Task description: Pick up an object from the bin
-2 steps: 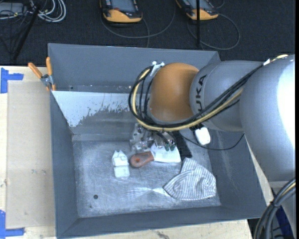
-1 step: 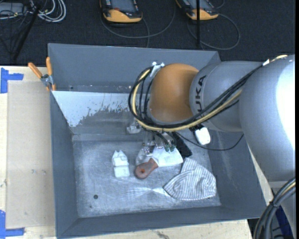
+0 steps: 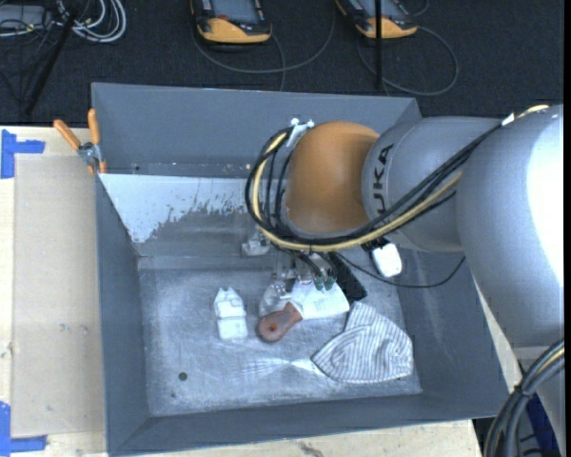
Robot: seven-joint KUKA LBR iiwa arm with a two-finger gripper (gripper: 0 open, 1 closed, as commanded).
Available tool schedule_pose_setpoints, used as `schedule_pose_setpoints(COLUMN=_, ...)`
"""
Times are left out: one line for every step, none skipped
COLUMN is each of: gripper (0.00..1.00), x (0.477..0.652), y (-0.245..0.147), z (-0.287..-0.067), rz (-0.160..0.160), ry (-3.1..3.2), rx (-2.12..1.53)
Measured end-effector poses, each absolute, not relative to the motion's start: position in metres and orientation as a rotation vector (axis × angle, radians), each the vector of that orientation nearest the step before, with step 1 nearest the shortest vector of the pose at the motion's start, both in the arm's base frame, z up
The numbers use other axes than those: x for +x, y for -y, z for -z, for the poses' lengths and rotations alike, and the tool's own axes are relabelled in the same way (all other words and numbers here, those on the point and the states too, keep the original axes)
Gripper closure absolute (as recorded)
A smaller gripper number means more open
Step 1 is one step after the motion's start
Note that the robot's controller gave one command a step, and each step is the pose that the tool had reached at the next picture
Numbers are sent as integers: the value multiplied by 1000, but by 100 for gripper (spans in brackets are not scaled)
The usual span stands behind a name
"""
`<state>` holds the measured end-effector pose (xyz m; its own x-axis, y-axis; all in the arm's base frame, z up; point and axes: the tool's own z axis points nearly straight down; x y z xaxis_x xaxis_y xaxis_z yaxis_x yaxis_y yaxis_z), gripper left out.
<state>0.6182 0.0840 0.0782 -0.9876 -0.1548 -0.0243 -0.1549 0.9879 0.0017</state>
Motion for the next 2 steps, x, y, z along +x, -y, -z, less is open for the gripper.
schedule_pose_setpoints(gripper=0, x=601, y=-101, z=-78, rz=6, ry=-3101, rx=-337)
schedule_pose_setpoints(gripper=100, x=587, y=-132, z=-76, rz=11, ry=-3089, rx=-595)
